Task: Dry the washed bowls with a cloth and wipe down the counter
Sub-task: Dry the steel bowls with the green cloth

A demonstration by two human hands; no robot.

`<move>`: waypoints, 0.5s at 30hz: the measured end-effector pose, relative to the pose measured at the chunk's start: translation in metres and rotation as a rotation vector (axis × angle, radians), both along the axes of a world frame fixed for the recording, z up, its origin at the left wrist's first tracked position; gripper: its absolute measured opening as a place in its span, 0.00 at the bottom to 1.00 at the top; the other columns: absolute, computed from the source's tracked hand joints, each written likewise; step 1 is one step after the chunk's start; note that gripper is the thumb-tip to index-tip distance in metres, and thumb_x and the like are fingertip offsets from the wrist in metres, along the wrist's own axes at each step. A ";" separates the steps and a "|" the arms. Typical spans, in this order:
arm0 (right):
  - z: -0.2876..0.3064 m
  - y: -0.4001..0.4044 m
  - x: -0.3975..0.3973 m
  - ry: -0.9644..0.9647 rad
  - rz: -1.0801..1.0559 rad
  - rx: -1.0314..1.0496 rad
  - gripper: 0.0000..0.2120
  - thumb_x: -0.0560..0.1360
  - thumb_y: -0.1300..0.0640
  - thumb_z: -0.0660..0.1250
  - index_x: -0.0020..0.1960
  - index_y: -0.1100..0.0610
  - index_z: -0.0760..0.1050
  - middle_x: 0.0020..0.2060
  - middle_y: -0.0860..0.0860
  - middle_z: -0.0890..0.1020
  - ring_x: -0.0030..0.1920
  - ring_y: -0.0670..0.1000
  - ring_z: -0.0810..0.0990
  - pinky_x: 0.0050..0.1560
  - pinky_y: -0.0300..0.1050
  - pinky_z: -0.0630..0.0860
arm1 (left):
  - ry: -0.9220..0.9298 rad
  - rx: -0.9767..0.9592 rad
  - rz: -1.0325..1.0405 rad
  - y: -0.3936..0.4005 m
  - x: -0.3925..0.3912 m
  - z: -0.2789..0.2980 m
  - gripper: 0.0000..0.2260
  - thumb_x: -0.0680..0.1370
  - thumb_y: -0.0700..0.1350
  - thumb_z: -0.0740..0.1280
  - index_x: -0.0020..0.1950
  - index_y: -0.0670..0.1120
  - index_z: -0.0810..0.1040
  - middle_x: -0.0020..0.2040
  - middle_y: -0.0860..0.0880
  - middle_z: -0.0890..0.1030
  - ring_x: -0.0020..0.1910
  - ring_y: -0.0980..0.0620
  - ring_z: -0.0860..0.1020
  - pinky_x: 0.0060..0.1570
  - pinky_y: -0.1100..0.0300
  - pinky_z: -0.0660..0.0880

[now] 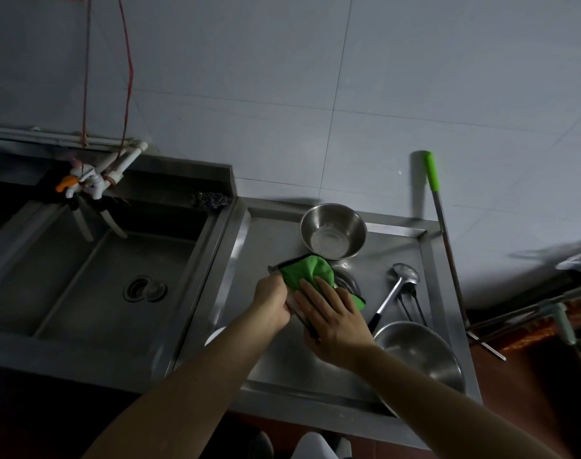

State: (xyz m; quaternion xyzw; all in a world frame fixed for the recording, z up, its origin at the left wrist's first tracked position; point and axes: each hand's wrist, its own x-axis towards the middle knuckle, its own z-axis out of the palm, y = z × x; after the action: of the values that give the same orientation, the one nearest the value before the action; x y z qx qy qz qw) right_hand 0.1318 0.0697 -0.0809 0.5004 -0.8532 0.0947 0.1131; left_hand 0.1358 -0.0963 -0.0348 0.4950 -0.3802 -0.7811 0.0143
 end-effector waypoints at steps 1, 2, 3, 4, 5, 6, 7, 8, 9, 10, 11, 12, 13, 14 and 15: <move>0.000 0.004 -0.001 0.019 0.003 0.001 0.36 0.74 0.46 0.69 0.78 0.55 0.63 0.78 0.54 0.63 0.77 0.60 0.61 0.67 0.63 0.69 | 0.009 0.029 0.002 -0.003 -0.001 0.004 0.17 0.86 0.47 0.55 0.53 0.39 0.79 0.46 0.39 0.83 0.39 0.43 0.81 0.34 0.54 0.77; -0.001 0.011 -0.002 0.038 0.011 0.012 0.36 0.74 0.46 0.68 0.79 0.55 0.62 0.79 0.54 0.61 0.77 0.61 0.61 0.67 0.63 0.69 | 0.013 0.049 0.004 -0.010 -0.002 0.006 0.17 0.86 0.44 0.53 0.50 0.39 0.79 0.45 0.39 0.84 0.39 0.43 0.81 0.34 0.53 0.78; -0.001 0.021 -0.004 0.060 0.023 0.028 0.37 0.75 0.46 0.67 0.80 0.54 0.59 0.79 0.54 0.59 0.78 0.61 0.60 0.66 0.63 0.70 | 0.007 0.064 0.010 -0.020 -0.001 0.009 0.17 0.85 0.40 0.51 0.48 0.40 0.78 0.40 0.39 0.84 0.36 0.44 0.81 0.32 0.54 0.79; -0.001 0.030 -0.007 0.074 0.034 0.036 0.37 0.75 0.47 0.65 0.80 0.54 0.57 0.80 0.54 0.58 0.78 0.61 0.59 0.66 0.64 0.71 | -0.009 0.078 0.026 -0.032 -0.001 0.009 0.17 0.84 0.37 0.50 0.45 0.40 0.77 0.36 0.41 0.83 0.33 0.45 0.80 0.27 0.56 0.79; 0.000 0.036 -0.010 0.084 0.040 0.023 0.36 0.76 0.48 0.63 0.81 0.54 0.56 0.80 0.54 0.57 0.78 0.61 0.59 0.66 0.64 0.71 | -0.049 0.077 0.046 -0.043 0.001 0.008 0.17 0.83 0.35 0.50 0.43 0.40 0.76 0.33 0.42 0.81 0.30 0.47 0.78 0.23 0.60 0.76; 0.001 0.038 -0.013 0.087 0.039 -0.005 0.34 0.77 0.50 0.62 0.80 0.54 0.57 0.80 0.54 0.57 0.77 0.62 0.59 0.67 0.64 0.71 | -0.095 0.080 0.054 -0.050 0.002 0.005 0.17 0.82 0.35 0.49 0.42 0.41 0.75 0.32 0.43 0.78 0.29 0.48 0.76 0.21 0.63 0.74; 0.003 0.036 -0.016 0.082 0.030 -0.034 0.32 0.78 0.52 0.62 0.80 0.54 0.58 0.79 0.54 0.58 0.77 0.62 0.59 0.67 0.64 0.69 | -0.128 0.085 0.055 -0.054 0.004 0.003 0.16 0.82 0.35 0.49 0.43 0.41 0.74 0.33 0.43 0.77 0.31 0.49 0.74 0.20 0.64 0.73; 0.007 0.030 -0.018 0.069 0.015 -0.052 0.31 0.78 0.55 0.61 0.80 0.54 0.58 0.79 0.54 0.58 0.77 0.63 0.59 0.68 0.65 0.67 | -0.122 0.110 0.060 -0.053 0.005 0.002 0.16 0.83 0.36 0.49 0.44 0.40 0.75 0.32 0.43 0.78 0.33 0.48 0.75 0.20 0.63 0.74; 0.011 0.023 -0.019 0.057 0.000 -0.058 0.31 0.78 0.57 0.60 0.80 0.54 0.58 0.79 0.54 0.57 0.77 0.64 0.59 0.68 0.66 0.66 | -0.090 0.151 0.065 -0.049 0.005 0.003 0.17 0.84 0.36 0.50 0.46 0.38 0.77 0.32 0.41 0.81 0.36 0.47 0.77 0.22 0.60 0.77; 0.015 0.017 -0.021 0.043 -0.011 -0.050 0.31 0.77 0.59 0.58 0.80 0.55 0.57 0.79 0.55 0.57 0.77 0.65 0.59 0.68 0.67 0.66 | -0.048 0.182 0.076 -0.044 0.004 0.004 0.17 0.85 0.38 0.50 0.51 0.36 0.78 0.34 0.40 0.82 0.40 0.45 0.79 0.28 0.57 0.80; 0.018 0.014 -0.024 0.028 -0.012 -0.039 0.31 0.77 0.60 0.57 0.80 0.55 0.58 0.79 0.55 0.58 0.76 0.65 0.60 0.68 0.68 0.67 | 0.006 0.225 0.091 -0.037 0.005 0.005 0.19 0.86 0.42 0.49 0.56 0.35 0.78 0.39 0.38 0.83 0.43 0.43 0.79 0.36 0.52 0.81; 0.019 0.011 -0.026 0.012 -0.006 -0.028 0.30 0.77 0.59 0.55 0.80 0.56 0.59 0.79 0.55 0.60 0.76 0.65 0.61 0.68 0.68 0.68 | 0.052 0.279 0.113 -0.027 0.007 0.008 0.22 0.87 0.47 0.48 0.59 0.36 0.77 0.43 0.37 0.83 0.45 0.42 0.79 0.43 0.48 0.79; 0.019 0.010 -0.028 0.004 0.005 -0.021 0.29 0.78 0.59 0.54 0.79 0.56 0.60 0.78 0.55 0.62 0.75 0.65 0.63 0.67 0.67 0.69 | 0.083 0.318 0.126 -0.018 0.007 0.009 0.25 0.87 0.52 0.47 0.59 0.37 0.77 0.45 0.37 0.82 0.46 0.41 0.79 0.45 0.46 0.76; 0.018 0.008 -0.028 0.000 0.022 -0.017 0.28 0.78 0.59 0.55 0.79 0.56 0.62 0.77 0.55 0.64 0.75 0.64 0.64 0.66 0.66 0.70 | 0.098 0.349 0.130 -0.009 0.009 0.009 0.28 0.86 0.56 0.46 0.58 0.37 0.77 0.46 0.37 0.82 0.46 0.40 0.78 0.44 0.46 0.74; 0.016 0.007 -0.028 0.000 0.040 -0.015 0.27 0.79 0.59 0.57 0.78 0.56 0.63 0.77 0.55 0.65 0.74 0.63 0.66 0.66 0.64 0.70 | 0.115 0.364 0.118 0.001 0.009 0.010 0.29 0.86 0.57 0.45 0.59 0.37 0.77 0.46 0.37 0.81 0.46 0.40 0.77 0.42 0.47 0.74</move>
State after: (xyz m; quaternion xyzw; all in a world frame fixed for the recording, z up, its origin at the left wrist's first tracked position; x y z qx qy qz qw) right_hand 0.1041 0.0763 -0.0648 0.5165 -0.8422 0.1033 0.1152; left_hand 0.1452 -0.0955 -0.0251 0.4654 -0.2015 -0.8618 -0.0079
